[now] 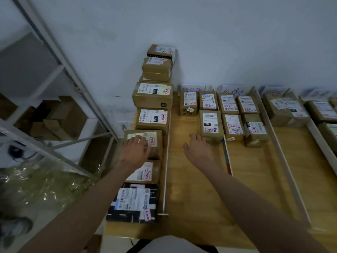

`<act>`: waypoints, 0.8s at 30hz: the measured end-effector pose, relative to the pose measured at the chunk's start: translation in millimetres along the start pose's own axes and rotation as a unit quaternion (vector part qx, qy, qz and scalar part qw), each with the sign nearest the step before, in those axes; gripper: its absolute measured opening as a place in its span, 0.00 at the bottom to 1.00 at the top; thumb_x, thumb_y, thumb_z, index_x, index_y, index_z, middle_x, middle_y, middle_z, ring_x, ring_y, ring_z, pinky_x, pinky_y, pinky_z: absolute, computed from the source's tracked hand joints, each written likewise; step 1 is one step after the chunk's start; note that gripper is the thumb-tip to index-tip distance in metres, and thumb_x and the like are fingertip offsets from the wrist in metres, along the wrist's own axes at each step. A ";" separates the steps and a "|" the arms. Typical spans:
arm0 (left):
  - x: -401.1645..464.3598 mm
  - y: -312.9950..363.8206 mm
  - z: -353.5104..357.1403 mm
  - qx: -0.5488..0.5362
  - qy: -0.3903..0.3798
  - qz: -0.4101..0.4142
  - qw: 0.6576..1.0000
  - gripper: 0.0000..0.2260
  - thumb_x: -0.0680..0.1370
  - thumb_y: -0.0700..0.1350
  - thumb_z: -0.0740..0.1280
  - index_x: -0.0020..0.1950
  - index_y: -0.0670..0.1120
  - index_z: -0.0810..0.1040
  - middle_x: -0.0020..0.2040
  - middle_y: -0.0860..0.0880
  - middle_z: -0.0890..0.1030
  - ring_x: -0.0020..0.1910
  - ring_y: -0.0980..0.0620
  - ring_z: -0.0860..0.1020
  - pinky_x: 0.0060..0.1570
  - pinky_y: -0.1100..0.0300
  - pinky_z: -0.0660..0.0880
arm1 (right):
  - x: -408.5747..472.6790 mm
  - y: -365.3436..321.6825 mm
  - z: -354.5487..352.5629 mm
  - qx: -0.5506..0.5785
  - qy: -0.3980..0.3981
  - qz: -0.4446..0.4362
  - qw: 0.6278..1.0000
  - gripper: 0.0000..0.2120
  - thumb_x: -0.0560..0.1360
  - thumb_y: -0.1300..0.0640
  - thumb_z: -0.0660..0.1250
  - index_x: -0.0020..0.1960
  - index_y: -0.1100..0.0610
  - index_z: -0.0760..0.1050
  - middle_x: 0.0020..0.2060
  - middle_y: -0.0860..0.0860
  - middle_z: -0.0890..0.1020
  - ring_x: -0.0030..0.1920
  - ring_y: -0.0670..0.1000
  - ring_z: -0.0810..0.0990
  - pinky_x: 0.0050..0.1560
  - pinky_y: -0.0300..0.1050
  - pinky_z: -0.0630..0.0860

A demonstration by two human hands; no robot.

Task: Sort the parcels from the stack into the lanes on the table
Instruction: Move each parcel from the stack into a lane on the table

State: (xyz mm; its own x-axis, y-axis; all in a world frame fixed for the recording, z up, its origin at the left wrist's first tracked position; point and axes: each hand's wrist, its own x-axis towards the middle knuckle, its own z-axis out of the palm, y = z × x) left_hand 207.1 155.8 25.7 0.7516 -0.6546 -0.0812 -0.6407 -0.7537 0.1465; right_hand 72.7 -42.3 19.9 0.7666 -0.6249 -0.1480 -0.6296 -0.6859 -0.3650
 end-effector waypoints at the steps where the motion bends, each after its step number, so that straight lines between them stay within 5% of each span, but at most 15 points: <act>1: 0.8 -13.1 -0.5 0.003 -0.001 -0.005 1.000 0.22 0.82 0.57 0.55 0.72 0.48 0.69 0.71 0.47 0.72 0.70 0.47 0.69 0.72 0.47 0.62 | -1.0 -11.7 6.1 0.004 -0.001 0.000 1.000 0.22 0.82 0.49 0.57 0.72 0.58 0.65 0.67 0.57 0.72 0.68 0.58 0.69 0.66 0.55 0.69; 10: 19.7 -87.7 -3.1 -0.009 -0.016 -0.019 1.000 0.17 0.81 0.57 0.57 0.63 0.49 0.72 0.60 0.48 0.76 0.61 0.48 0.74 0.66 0.46 0.70 | 9.2 -86.5 49.3 0.051 -0.039 0.042 0.997 0.22 0.82 0.48 0.56 0.71 0.60 0.65 0.66 0.58 0.72 0.67 0.59 0.70 0.65 0.57 0.70; 18: 37.8 -97.6 24.4 -0.217 -0.095 -0.149 0.960 0.26 0.79 0.65 0.54 0.59 0.45 0.75 0.54 0.44 0.80 0.50 0.46 0.79 0.49 0.51 0.79 | 34.0 -106.7 80.7 0.221 -0.110 0.140 0.959 0.18 0.81 0.51 0.62 0.66 0.62 0.71 0.60 0.58 0.78 0.60 0.57 0.78 0.58 0.51 0.78; 24: 38.6 -83.5 22.7 -0.325 -0.083 -0.196 0.922 0.21 0.82 0.54 0.62 0.67 0.39 0.72 0.62 0.41 0.78 0.60 0.42 0.77 0.56 0.52 0.74 | 32.9 -107.8 74.1 0.278 -0.092 0.146 0.945 0.13 0.79 0.62 0.64 0.63 0.61 0.74 0.58 0.56 0.80 0.59 0.55 0.79 0.56 0.52 0.80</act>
State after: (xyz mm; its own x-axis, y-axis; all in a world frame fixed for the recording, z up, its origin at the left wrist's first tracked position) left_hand 286.1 192.2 -12.0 0.8363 -0.3799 -0.3953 -0.0555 -0.7760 0.6283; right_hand 175.2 38.7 -13.7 0.6124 -0.6465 -0.4550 -0.6921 -0.1603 -0.7038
